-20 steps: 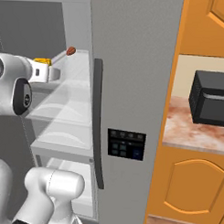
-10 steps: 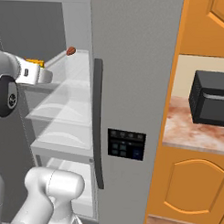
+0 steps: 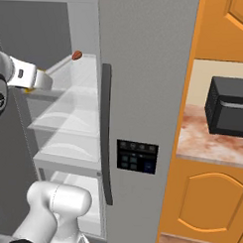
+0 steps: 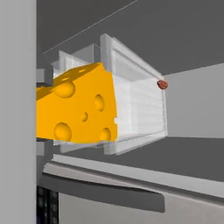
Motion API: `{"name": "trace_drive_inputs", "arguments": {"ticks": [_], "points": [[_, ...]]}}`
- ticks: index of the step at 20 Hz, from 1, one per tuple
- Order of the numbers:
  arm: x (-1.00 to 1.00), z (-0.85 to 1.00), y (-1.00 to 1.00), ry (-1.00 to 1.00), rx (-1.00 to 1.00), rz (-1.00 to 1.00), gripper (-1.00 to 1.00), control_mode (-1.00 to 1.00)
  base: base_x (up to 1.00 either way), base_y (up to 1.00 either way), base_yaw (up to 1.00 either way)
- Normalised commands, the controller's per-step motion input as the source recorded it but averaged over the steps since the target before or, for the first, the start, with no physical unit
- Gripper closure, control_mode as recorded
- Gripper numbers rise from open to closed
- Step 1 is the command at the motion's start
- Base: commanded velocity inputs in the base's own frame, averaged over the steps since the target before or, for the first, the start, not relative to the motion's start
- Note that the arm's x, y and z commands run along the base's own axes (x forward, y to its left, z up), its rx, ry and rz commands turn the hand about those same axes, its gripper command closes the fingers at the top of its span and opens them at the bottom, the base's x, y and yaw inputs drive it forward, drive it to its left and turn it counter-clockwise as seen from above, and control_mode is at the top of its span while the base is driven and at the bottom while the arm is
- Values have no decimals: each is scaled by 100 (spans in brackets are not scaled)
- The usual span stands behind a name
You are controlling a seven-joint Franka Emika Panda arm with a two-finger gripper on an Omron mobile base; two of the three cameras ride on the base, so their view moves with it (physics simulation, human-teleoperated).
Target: Pick the cheese from the fridge and the cheese grater from the cabinet and place them next to the salad bowl.
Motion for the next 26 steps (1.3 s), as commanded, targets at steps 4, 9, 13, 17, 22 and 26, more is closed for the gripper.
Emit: {"name": "trace_drive_inputs", "arguments": {"ticks": [4,9,13,17,22,26], "points": [[-15,-42,-17,0,-6,0,100,-100,0,0,0],[-6,-9,-3,0,-1,0,100,100,-40,-14,0],[0,0,0,0,0,0,100,100,-77,-45,-3],[0,0,0,0,0,0,100,100,-77,-69,-5],[0,0,0,0,0,0,100,100,-80,-98,-14],[0,0,0,0,0,0,100,100,-51,-100,-19]]}}
